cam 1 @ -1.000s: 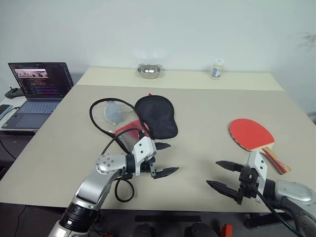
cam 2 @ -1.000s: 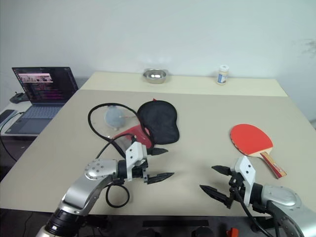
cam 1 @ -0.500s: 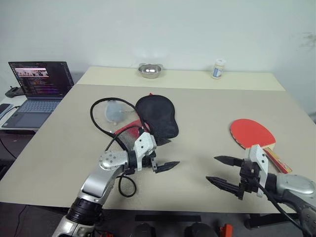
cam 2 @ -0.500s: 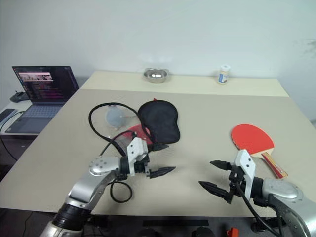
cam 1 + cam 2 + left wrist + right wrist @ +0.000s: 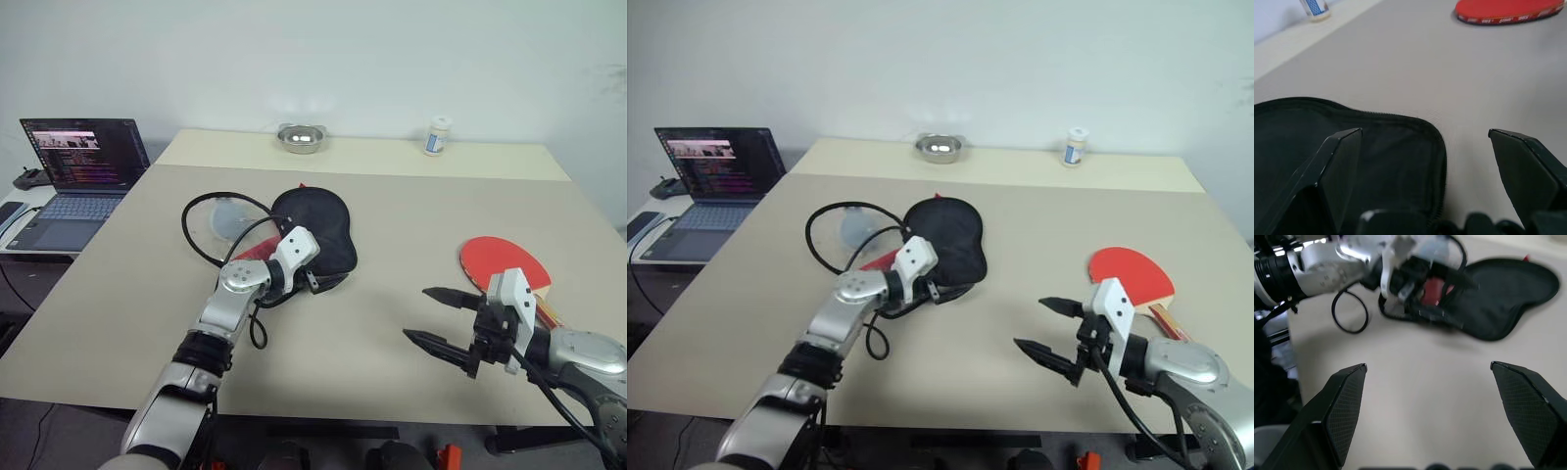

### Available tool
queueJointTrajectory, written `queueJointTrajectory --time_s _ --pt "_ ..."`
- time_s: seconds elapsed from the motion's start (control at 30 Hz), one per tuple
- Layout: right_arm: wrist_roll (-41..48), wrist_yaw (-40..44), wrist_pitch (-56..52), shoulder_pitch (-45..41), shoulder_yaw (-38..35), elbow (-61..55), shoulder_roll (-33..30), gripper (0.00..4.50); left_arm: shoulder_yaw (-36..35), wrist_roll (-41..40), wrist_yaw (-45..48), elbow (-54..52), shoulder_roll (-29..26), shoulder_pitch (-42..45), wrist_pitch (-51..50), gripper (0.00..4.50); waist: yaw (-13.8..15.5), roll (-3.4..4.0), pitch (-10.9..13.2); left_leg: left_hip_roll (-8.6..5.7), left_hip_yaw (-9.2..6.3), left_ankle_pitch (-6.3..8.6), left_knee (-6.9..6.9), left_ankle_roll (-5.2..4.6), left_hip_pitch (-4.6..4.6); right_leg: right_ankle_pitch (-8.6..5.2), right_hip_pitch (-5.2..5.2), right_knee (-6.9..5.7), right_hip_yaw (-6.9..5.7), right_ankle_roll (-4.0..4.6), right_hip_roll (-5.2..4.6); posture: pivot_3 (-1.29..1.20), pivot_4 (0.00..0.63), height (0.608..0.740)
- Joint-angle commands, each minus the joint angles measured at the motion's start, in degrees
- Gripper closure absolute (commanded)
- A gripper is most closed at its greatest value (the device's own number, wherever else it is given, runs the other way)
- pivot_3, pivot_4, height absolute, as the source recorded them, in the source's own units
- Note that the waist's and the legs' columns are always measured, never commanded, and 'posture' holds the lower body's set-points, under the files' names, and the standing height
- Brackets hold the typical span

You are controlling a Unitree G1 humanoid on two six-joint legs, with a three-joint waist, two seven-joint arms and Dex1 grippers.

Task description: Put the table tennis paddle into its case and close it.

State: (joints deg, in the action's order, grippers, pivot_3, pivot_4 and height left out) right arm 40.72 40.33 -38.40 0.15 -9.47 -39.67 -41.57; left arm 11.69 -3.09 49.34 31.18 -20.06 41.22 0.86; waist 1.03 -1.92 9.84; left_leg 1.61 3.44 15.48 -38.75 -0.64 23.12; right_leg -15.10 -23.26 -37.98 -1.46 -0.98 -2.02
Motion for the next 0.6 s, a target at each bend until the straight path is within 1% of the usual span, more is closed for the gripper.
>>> queueJointTrajectory --time_s 0.03,0.2,0.3,0.47,0.53,0.6 --pt "4.1 -1.4 -1.2 -3.2 -2.6 -4.5 -1.1 0.04 0.9 1.7 1.3 7.6 1.9 5.3 2.9 0.00 0.1 0.00 0.0 0.01 -0.02 0.00 0.00 0.00 0.00 0.00 0.00 0.00 -0.02 -0.01 0.01 0.00 0.150 0.740" --pt "6.4 -2.0 -2.5 -7.2 -3.3 -5.3 -3.3 0.04 1.5 4.0 2.4 17.3 3.2 10.3 5.3 0.00 -0.2 -0.06 0.0 0.01 -0.01 0.00 0.00 0.00 0.02 0.01 0.00 0.01 -0.01 0.02 0.03 0.00 0.150 0.740" --pt "6.3 -2.3 -2.2 -7.4 -3.4 -5.0 -3.8 0.04 1.7 5.1 2.9 20.7 3.8 11.8 5.5 0.00 -0.2 -0.07 0.0 0.01 -0.05 0.00 0.00 0.00 0.06 0.01 0.00 0.03 -0.06 0.03 0.03 0.00 0.150 0.740" --pt "5.7 -2.6 -1.2 -6.3 -3.7 -4.8 -3.5 0.04 0.4 4.9 4.1 25.1 5.1 13.3 2.3 0.00 -0.2 -0.08 0.0 -0.01 -0.06 0.00 -0.02 0.00 0.12 0.03 -0.03 0.04 -0.08 0.05 0.02 0.00 0.150 0.740" --pt "5.2 -2.6 -0.7 -5.9 -3.4 -4.7 -3.2 0.00 0.3 4.9 4.6 25.9 5.7 13.4 1.5 0.37 -0.2 -0.08 0.0 -0.01 -0.08 0.00 -0.03 0.00 0.12 0.02 -0.03 0.02 -0.10 0.04 0.02 0.00 0.150 0.740" --pt "4.7 -2.7 -0.3 -5.7 -3.2 -4.3 -3.0 0.00 0.5 5.4 4.9 26.4 6.1 13.3 1.8 0.88 -0.2 -0.07 0.0 0.00 -0.09 0.00 -0.04 0.00 0.12 0.02 -0.02 0.01 -0.11 0.04 0.02 0.00 0.150 0.740"
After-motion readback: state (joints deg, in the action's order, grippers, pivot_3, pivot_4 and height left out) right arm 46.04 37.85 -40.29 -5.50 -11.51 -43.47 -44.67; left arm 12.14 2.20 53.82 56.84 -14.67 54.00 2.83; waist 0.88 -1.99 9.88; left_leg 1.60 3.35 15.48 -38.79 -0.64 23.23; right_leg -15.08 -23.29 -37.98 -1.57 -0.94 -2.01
